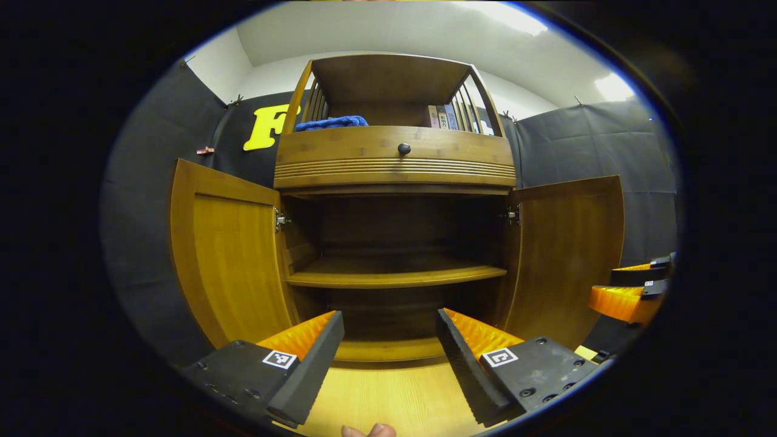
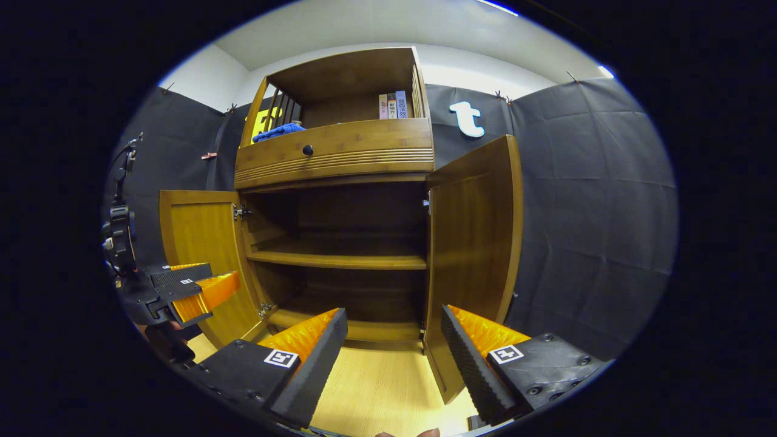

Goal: Open the right door of the double-door shoe cabinet with the right hand, and open the left door with the left hand.

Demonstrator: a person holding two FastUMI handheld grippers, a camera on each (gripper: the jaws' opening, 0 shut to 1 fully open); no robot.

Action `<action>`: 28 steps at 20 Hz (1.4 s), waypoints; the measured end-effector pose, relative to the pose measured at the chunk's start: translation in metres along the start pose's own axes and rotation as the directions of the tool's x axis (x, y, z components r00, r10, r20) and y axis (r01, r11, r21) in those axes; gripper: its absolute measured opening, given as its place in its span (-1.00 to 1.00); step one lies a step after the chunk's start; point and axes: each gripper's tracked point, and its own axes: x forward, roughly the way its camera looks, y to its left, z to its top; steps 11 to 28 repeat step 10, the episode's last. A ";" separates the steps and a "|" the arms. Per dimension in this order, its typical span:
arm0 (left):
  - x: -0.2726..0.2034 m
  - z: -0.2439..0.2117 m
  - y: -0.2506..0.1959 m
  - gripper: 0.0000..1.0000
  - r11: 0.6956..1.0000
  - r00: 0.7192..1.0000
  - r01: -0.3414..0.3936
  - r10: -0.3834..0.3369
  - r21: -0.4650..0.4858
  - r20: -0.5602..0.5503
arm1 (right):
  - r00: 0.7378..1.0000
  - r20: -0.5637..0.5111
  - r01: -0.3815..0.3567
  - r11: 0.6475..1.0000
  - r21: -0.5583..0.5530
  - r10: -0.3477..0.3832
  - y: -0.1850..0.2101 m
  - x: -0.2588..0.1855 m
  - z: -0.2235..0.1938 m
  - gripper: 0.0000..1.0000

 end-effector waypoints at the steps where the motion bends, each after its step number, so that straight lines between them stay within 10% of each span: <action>1: 0.001 0.000 0.000 0.91 1.000 1.000 0.002 -0.002 0.001 0.000 | 1.000 -0.001 0.001 1.000 -0.001 -0.001 0.000 0.001 0.000 0.97; 28: 0.004 -0.001 -0.002 0.91 1.000 1.000 0.007 -0.007 -0.002 -0.003 | 1.000 -0.003 0.011 1.000 -0.002 -0.011 -0.005 0.005 -0.001 0.97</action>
